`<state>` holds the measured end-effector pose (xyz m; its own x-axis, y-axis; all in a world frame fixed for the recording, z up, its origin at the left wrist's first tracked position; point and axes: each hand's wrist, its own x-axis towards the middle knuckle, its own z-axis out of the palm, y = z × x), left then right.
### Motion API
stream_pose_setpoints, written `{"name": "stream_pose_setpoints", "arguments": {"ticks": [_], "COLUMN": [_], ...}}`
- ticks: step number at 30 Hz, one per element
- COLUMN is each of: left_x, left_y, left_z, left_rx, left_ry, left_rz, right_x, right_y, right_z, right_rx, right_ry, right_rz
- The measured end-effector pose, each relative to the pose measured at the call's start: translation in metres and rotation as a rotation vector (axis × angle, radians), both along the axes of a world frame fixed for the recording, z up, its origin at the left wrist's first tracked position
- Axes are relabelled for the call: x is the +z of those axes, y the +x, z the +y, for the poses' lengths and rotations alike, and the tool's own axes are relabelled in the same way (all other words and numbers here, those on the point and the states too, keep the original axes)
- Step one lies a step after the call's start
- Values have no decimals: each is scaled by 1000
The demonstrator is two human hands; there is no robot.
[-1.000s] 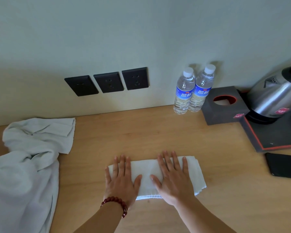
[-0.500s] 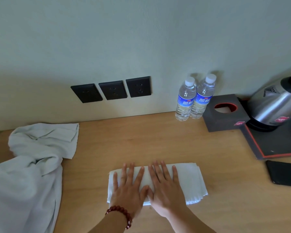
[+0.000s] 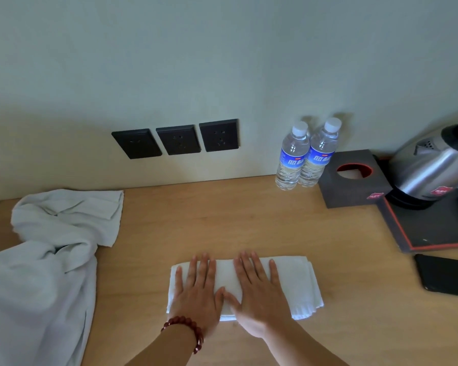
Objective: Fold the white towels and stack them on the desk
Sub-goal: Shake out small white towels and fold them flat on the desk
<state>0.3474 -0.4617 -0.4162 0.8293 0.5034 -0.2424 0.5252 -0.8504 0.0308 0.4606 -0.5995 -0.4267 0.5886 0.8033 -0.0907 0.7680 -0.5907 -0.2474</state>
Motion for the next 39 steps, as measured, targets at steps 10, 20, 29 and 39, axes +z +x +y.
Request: {"name": "stream_pose_setpoints", "arguments": {"ticks": [10,20,29,39], "left_x": [-6,-1,22,-2], "left_y": [-5,-4,-9,-37], "left_z": [3,-1,28,14], "left_rx": [88,168,674,595], "left_ry": [38,-91,-199,-61], "left_rz": [7,-27,9,-28], "right_x": [-1,-5,1,-5], "right_y": [59,60,55,47], "right_z": [-72,-73,-74,-72], "right_rx": [-105,-127,-463,-390], "right_ry": [-82,-95,-24,-120], "right_rz": [-72,2,82,3]}}
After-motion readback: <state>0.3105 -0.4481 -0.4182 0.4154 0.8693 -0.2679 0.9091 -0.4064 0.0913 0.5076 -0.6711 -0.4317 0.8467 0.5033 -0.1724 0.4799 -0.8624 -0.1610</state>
